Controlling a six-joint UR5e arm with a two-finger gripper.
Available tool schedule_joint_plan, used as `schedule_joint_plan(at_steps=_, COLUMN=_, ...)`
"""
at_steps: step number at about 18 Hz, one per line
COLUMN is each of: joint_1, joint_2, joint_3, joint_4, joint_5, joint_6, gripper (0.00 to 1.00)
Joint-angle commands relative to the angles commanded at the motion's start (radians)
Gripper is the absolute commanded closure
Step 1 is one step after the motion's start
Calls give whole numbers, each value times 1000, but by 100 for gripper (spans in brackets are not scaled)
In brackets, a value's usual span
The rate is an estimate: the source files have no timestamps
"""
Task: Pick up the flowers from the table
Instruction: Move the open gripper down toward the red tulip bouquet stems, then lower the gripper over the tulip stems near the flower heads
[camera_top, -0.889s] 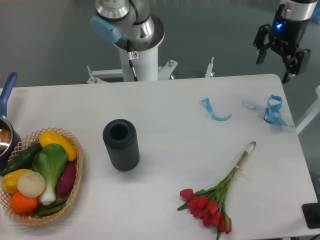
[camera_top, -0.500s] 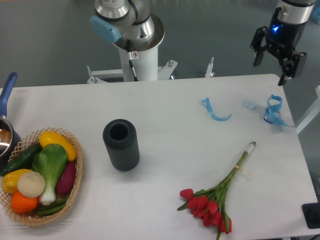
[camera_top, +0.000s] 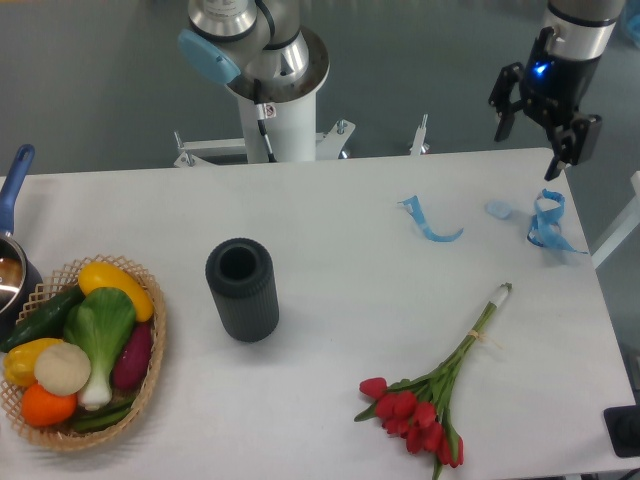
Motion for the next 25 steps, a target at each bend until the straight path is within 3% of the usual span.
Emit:
schedule_joint_plan(at_steps=6, joint_1=-107, joint_2=-78, joint_3=14, joint_4=38, joint_5=0, joint_6=-250, gripper=0)
schedule_joint_plan(at_steps=9, joint_1=-152, joint_2=-142, joint_3=15, joint_4=173, joint_5=3, joint_6=-389, gripper=0)
schedule_joint_plan(at_steps=15, joint_1=-206, joint_2=-256, joint_3=26, joint_4=318, joint_5=5, joint_6=-447, gripper=0)
schedule_joint_plan(at_steps=25, joint_1=-223, joint_2=-414, joint_3=106, joint_4=325, joint_5=3, joint_6=-476, gripper=0)
